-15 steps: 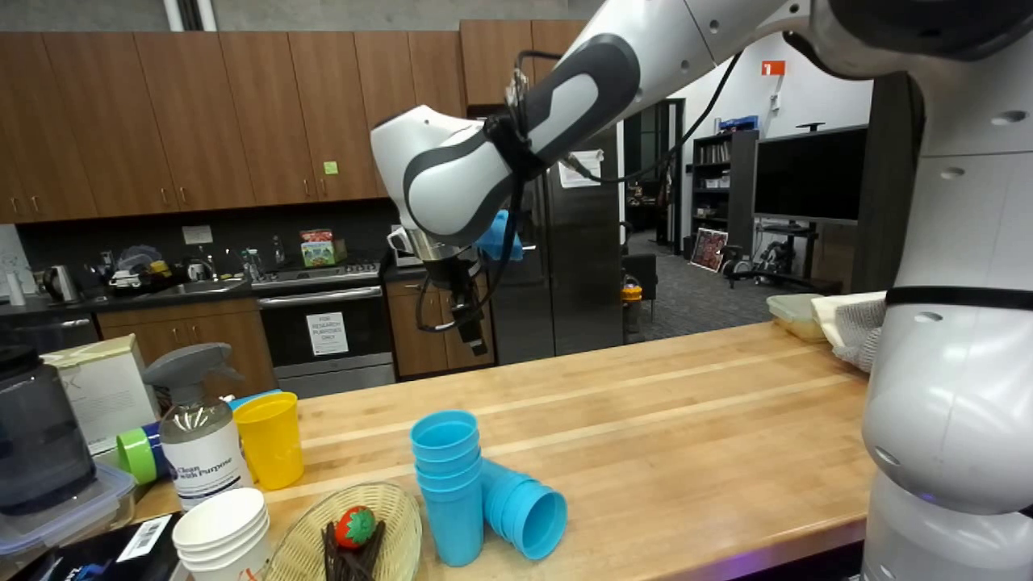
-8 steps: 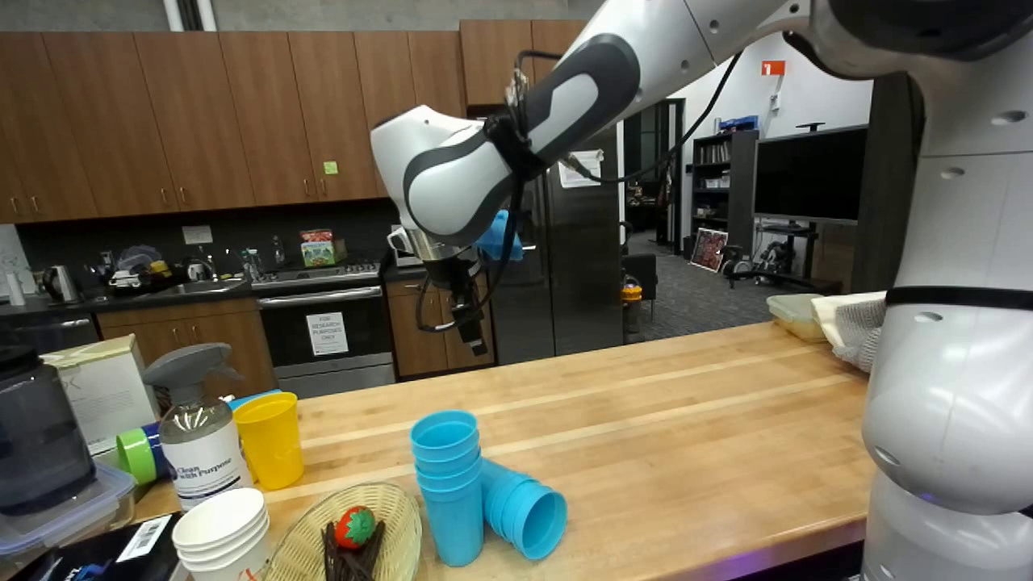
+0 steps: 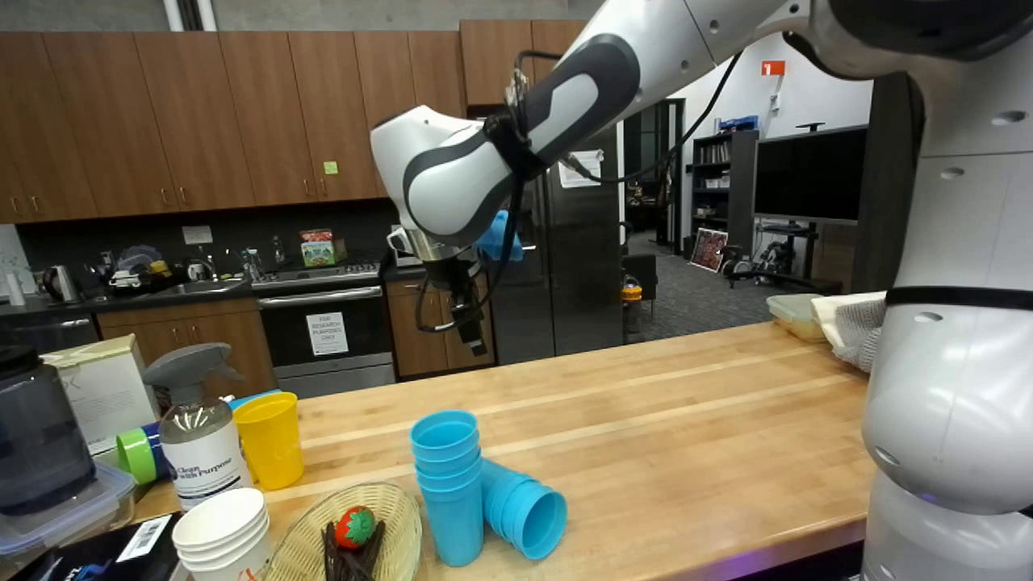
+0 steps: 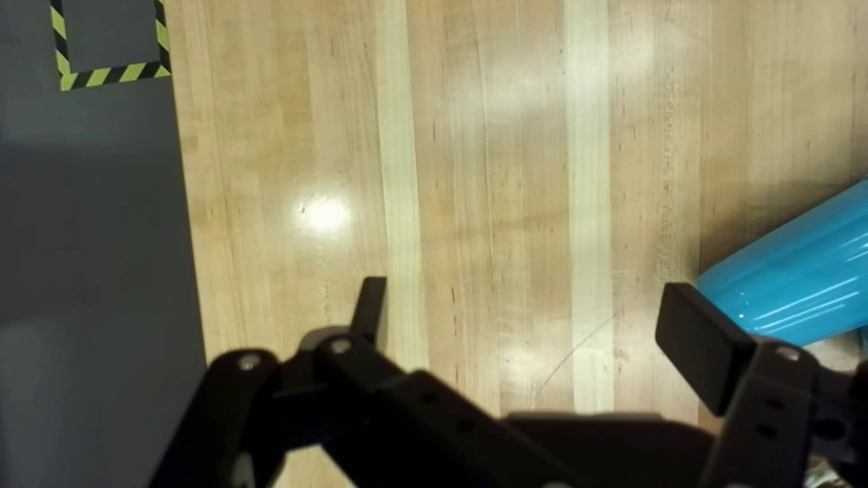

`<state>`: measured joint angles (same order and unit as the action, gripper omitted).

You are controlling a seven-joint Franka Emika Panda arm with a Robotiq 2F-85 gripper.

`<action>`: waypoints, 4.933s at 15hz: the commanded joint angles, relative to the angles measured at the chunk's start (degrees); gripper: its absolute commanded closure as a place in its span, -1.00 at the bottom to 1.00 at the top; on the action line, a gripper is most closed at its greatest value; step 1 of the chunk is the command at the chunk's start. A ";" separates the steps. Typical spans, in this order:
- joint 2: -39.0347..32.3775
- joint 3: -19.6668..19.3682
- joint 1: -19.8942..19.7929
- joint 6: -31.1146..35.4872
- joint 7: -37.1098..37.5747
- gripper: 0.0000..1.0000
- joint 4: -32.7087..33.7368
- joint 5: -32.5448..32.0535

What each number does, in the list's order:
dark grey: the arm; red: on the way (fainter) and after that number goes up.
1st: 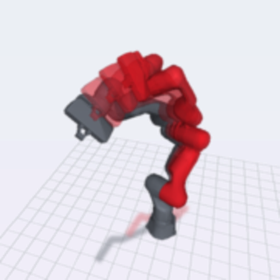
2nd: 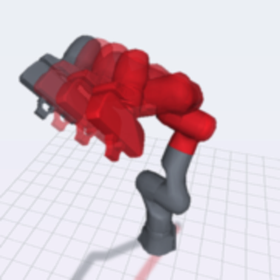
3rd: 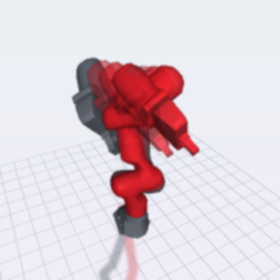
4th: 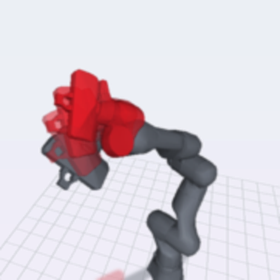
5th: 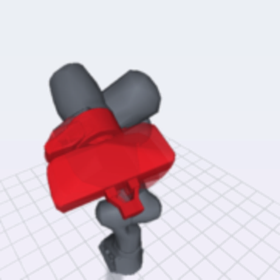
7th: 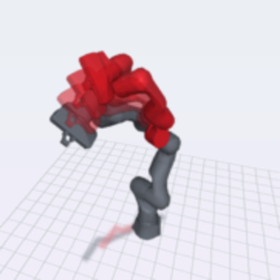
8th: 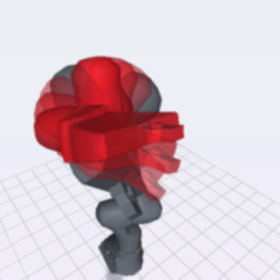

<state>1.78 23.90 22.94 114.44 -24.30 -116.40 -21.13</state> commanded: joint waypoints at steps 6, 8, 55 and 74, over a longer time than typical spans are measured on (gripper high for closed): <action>-1.92 3.00 3.28 -2.70 -3.89 -1.00 5.27 4.28; -1.69 3.86 4.19 -3.26 -4.71 -1.00 6.44 6.02; -4.17 7.37 7.70 -18.05 14.60 -1.00 7.83 14.82; -10.14 4.07 7.41 -10.08 18.65 -1.00 6.96 6.95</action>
<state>-9.43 28.37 30.32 103.46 -6.78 -108.27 -13.79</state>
